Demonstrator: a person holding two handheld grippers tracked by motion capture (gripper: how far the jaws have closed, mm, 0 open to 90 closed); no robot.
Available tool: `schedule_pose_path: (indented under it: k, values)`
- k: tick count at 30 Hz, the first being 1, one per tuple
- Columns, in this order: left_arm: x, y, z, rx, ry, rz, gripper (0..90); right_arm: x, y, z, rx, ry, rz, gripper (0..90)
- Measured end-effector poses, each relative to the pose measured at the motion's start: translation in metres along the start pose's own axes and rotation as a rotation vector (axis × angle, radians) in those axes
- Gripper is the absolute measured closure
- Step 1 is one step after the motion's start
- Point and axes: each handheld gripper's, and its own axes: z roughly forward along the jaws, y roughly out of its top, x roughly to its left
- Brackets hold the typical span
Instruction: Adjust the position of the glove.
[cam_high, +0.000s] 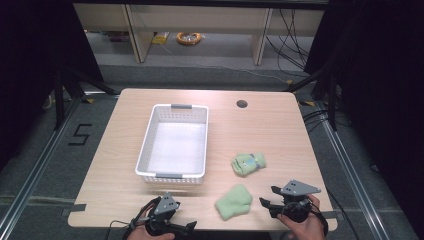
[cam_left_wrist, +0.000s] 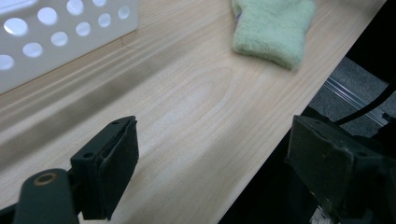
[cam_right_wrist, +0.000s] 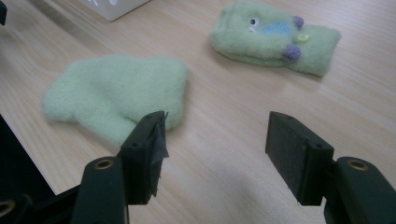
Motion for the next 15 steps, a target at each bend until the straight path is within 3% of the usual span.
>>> schedule_pose_path:
  k: [2,7,12,13,14,15]
  values:
    - [0.0006,0.0008,-0.0002,0.001,0.0,0.024,15.8,0.0009,0.0007,-0.0002,-0.005,0.012,-0.013,42.2]
    - [0.0005,0.0004,0.0004,0.002,-0.004,0.023,15.8,0.0016,0.0019,-0.0011,-0.01,0.003,-0.029,42.5]
    - [-0.0006,0.0015,0.0008,0.001,-0.006,0.02,15.8,0.0028,0.0028,-0.0008,-0.004,0.021,-0.024,42.5]
    - [0.0006,0.0017,0.0003,0.015,0.0,0.036,15.8,0.0034,0.0035,0.0002,-0.001,0.041,-0.032,42.5]
    - [-0.0005,0.0012,0.0013,0.013,-0.004,0.011,15.8,0.0034,0.0035,0.0002,-0.001,0.041,-0.032,42.5]
    - [0.0001,0.002,0.0011,0.011,-0.011,0.027,15.8,0.0049,0.0039,-0.0007,-0.009,0.024,-0.027,42.3]
